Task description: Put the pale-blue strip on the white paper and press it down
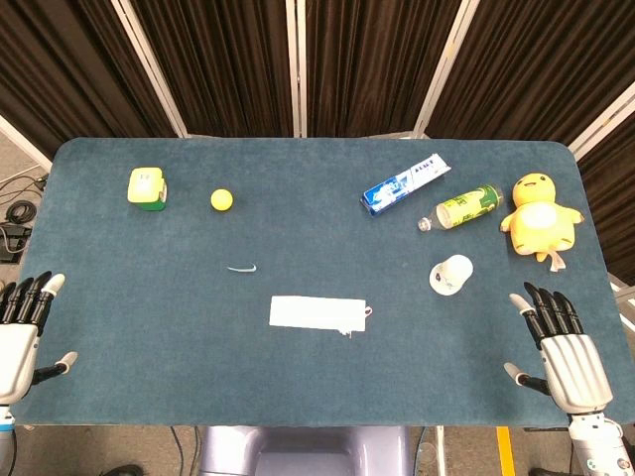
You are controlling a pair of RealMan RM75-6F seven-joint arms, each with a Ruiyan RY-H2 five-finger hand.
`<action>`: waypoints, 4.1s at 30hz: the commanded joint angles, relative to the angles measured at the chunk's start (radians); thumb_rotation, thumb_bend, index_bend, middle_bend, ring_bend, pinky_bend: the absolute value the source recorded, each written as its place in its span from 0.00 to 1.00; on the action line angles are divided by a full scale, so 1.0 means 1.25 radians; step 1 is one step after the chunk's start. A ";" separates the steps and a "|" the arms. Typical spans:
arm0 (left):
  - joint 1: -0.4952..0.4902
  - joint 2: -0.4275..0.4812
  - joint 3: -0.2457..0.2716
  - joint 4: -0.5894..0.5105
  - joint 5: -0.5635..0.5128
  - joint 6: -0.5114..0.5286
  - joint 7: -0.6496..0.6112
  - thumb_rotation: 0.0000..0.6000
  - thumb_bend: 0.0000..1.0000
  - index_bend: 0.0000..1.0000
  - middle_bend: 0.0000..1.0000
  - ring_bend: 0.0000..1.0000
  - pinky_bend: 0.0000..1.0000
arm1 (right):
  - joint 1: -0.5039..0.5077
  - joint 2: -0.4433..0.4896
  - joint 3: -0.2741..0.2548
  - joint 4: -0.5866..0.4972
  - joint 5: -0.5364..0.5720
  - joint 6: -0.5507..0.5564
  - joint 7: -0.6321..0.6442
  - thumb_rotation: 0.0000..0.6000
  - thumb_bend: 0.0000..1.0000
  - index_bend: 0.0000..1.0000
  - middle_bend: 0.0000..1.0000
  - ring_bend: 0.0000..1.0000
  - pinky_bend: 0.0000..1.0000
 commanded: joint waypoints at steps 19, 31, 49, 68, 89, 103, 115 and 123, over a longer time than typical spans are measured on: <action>-0.158 -0.085 -0.082 0.097 -0.155 -0.236 -0.027 1.00 0.04 0.12 0.00 0.00 0.00 | 0.010 0.002 0.008 0.003 0.021 -0.019 0.014 1.00 0.00 0.13 0.00 0.00 0.00; -0.408 -0.328 -0.179 0.380 -0.316 -0.451 0.055 1.00 0.29 0.40 0.00 0.00 0.00 | 0.025 -0.015 0.027 0.033 0.087 -0.060 0.005 1.00 0.00 0.13 0.00 0.00 0.00; -0.579 -0.560 -0.182 0.665 -0.396 -0.592 0.049 1.00 0.36 0.47 0.00 0.00 0.00 | 0.027 -0.022 0.043 0.056 0.140 -0.073 0.005 1.00 0.00 0.13 0.00 0.00 0.00; -0.626 -0.606 -0.181 0.711 -0.471 -0.600 0.087 1.00 0.44 0.49 0.00 0.00 0.00 | 0.031 -0.018 0.046 0.067 0.152 -0.084 0.025 1.00 0.00 0.13 0.00 0.00 0.00; -0.641 -0.590 -0.164 0.612 -0.419 -0.541 0.085 1.00 0.44 0.61 0.00 0.00 0.00 | 0.029 -0.012 0.047 0.067 0.152 -0.080 0.037 1.00 0.00 0.13 0.00 0.00 0.00; -0.689 -0.635 -0.149 0.579 -0.347 -0.565 0.059 1.00 0.44 0.61 0.00 0.00 0.00 | 0.027 -0.008 0.052 0.068 0.161 -0.076 0.049 1.00 0.00 0.13 0.00 0.00 0.00; -0.737 -0.690 -0.154 0.614 -0.404 -0.609 0.108 1.00 0.22 0.36 0.00 0.00 0.00 | 0.024 -0.001 0.057 0.070 0.168 -0.071 0.061 1.00 0.00 0.13 0.00 0.00 0.00; -0.734 -0.645 -0.164 0.536 -0.447 -0.586 0.132 1.00 0.00 0.05 0.00 0.00 0.00 | 0.022 0.000 0.056 0.069 0.164 -0.068 0.064 1.00 0.00 0.13 0.00 0.00 0.00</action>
